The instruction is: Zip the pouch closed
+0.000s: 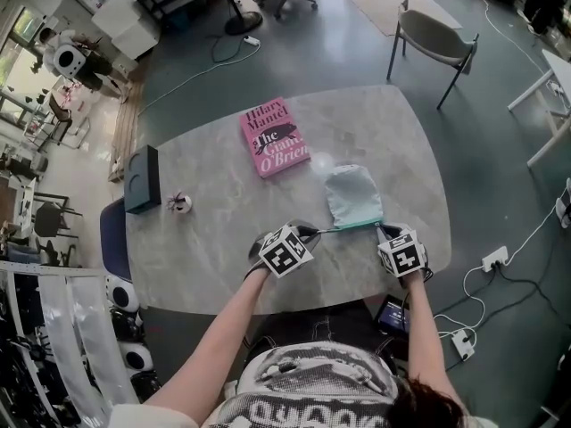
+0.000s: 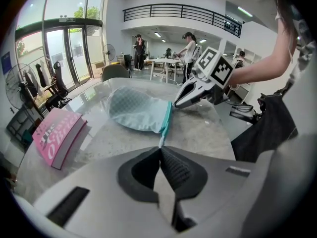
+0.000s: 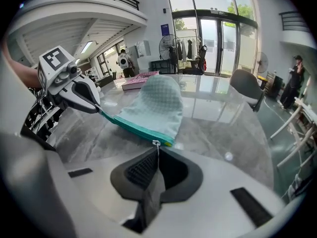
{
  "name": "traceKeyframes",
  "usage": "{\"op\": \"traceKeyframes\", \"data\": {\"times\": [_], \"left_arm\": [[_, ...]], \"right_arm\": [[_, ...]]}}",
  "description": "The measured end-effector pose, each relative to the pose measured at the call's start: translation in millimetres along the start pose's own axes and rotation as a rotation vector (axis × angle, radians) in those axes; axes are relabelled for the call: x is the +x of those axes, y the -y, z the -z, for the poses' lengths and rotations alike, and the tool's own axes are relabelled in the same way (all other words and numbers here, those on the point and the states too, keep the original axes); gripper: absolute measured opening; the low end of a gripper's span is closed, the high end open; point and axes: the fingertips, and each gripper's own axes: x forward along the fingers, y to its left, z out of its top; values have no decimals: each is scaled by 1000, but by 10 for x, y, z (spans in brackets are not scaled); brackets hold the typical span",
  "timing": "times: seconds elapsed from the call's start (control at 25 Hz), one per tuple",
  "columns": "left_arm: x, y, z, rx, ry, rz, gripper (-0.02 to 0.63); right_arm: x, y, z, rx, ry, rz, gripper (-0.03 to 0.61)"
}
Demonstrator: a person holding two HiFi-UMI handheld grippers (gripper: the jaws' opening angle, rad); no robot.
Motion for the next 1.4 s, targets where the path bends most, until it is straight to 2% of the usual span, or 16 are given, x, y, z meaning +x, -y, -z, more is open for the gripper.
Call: {"op": "traceKeyframes", "data": {"times": [0.36,0.56,0.76,0.96,1.16,1.4], "left_arm": [[54,32,141,-2,-29,-9,14],[16,7,188,-51,-7,-17,15],[-100,7,233,-138,48,-46,17],[-269,66,218,-204,141,-81,17],[-476,140,351,-285,208,-122,17],[-811,321,582,-320,268,-151,17]], "right_arm": [[52,-8,54,21,2,21,12],[11,-22,35,7,9,34,27],[-115,-227,-62,17,80,-9,64],[-215,-477,-186,11,133,-25,69],[-286,-781,-279,38,180,-69,69],[-425,-1175,-499,34,247,-117,69]]}}
